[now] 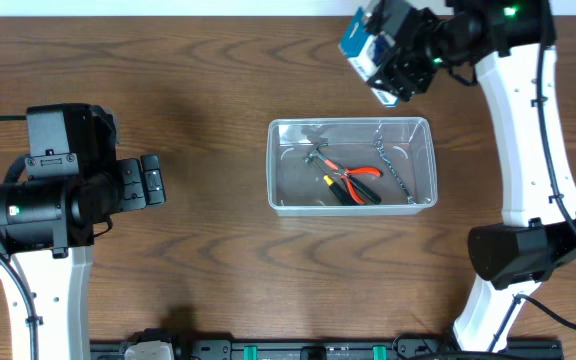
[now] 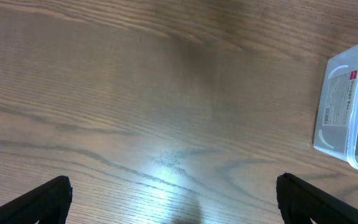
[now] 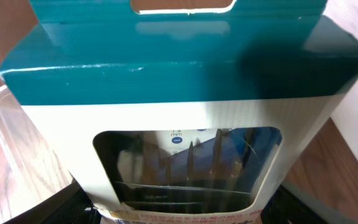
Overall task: Pack container
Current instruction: 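Lift the box and carry it left toward the container, then lower the box into the container with the right gripper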
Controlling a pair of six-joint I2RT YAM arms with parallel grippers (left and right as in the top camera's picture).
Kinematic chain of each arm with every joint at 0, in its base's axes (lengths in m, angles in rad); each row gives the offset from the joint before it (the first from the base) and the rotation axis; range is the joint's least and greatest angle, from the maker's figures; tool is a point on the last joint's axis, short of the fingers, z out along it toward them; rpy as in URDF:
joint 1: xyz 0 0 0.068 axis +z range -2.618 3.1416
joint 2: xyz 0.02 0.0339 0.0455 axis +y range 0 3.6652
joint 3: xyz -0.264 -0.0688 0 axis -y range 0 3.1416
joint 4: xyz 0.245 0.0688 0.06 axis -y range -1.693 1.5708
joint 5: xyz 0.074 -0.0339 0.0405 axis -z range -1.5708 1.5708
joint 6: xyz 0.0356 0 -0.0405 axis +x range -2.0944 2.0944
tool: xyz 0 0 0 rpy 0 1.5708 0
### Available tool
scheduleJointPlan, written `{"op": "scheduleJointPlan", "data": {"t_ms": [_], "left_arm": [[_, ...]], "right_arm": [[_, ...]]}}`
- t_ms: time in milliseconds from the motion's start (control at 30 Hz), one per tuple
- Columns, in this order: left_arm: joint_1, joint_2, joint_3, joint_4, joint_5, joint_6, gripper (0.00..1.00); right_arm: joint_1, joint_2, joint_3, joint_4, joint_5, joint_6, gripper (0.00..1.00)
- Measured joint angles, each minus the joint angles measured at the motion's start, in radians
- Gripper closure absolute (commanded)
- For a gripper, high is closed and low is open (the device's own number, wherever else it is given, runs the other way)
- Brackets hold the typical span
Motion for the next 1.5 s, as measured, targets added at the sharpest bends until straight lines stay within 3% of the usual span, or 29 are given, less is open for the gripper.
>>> {"op": "scheduleJointPlan", "data": {"t_ms": [267,700,1500], "left_arm": [[0.0,0.0,0.0,0.0,0.0,0.0,0.02],[0.0,0.0,0.0,0.0,0.0,0.0,0.02],[0.0,0.0,0.0,0.0,0.0,0.0,0.02]], "right_arm": [[0.044,0.0,-0.066,-0.003,0.006,-0.057,0.23],[0.054,0.0,-0.328,0.021,0.011,-0.103,0.22],[0.064,0.0,-0.658,0.166,0.062,-0.158,0.19]]}}
